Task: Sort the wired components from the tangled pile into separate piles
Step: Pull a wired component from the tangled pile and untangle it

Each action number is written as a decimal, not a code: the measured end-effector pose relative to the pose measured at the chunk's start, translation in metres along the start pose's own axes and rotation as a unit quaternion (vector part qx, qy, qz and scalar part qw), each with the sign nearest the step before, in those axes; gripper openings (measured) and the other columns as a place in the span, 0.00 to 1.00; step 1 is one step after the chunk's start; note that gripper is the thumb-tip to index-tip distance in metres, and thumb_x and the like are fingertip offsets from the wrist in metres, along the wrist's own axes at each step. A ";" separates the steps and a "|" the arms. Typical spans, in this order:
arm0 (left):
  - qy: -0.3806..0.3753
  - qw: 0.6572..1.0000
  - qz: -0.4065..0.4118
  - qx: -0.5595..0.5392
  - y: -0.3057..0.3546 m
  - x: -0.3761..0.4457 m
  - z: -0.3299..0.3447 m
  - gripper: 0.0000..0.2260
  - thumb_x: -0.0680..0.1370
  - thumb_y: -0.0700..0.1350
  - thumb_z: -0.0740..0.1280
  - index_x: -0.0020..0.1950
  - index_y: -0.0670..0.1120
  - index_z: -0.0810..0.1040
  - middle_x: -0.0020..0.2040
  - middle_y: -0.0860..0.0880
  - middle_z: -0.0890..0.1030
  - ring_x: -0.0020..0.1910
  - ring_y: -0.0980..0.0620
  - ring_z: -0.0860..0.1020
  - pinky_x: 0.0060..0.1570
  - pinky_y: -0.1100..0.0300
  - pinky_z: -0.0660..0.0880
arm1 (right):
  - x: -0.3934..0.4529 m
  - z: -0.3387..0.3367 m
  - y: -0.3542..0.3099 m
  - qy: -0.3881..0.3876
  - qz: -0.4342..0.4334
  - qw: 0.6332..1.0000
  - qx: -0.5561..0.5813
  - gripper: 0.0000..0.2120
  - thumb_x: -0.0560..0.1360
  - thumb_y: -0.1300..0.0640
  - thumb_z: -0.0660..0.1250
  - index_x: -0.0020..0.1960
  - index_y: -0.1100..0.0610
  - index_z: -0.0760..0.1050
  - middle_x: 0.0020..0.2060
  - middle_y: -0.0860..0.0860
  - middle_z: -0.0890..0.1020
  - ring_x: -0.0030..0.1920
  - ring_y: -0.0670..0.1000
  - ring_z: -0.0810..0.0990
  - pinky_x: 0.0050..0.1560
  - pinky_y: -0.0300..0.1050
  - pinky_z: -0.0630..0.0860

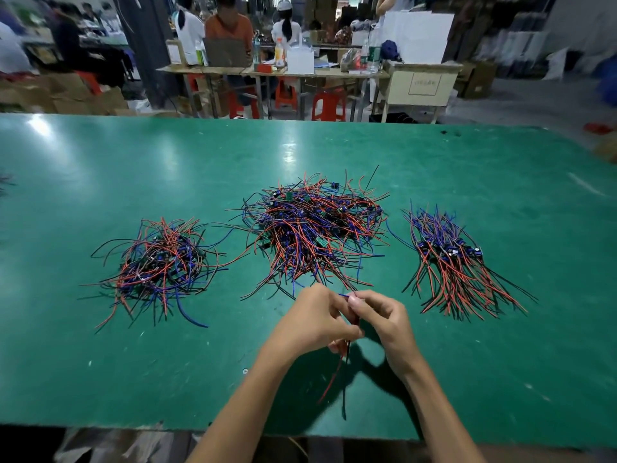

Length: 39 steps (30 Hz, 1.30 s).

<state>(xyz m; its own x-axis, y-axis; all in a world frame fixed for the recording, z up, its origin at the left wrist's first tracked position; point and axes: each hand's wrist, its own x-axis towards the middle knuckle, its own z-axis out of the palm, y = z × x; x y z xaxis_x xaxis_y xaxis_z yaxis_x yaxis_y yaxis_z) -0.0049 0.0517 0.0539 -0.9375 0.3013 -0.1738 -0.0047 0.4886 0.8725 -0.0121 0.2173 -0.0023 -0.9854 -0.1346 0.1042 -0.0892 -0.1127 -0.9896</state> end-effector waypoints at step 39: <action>-0.007 0.973 0.005 -0.229 -0.028 0.006 0.009 0.10 0.80 0.42 0.70 0.61 0.43 0.82 0.50 0.42 0.87 0.46 0.46 0.86 0.50 0.54 0.82 | -0.002 -0.007 -0.001 -0.004 0.030 0.999 0.039 0.11 0.72 0.49 0.76 0.50 0.54 0.82 0.37 0.59 0.86 0.35 0.55 0.85 0.36 0.44 0.81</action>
<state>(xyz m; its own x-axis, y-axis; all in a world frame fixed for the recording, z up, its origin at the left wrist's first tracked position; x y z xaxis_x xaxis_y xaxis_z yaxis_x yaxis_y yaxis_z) -0.0072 0.0474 0.0242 -0.9337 0.3167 -0.1671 -0.1528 0.0698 0.9858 -0.0108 0.2242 -0.0021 -0.9873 -0.1518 0.0461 -0.0183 -0.1799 -0.9835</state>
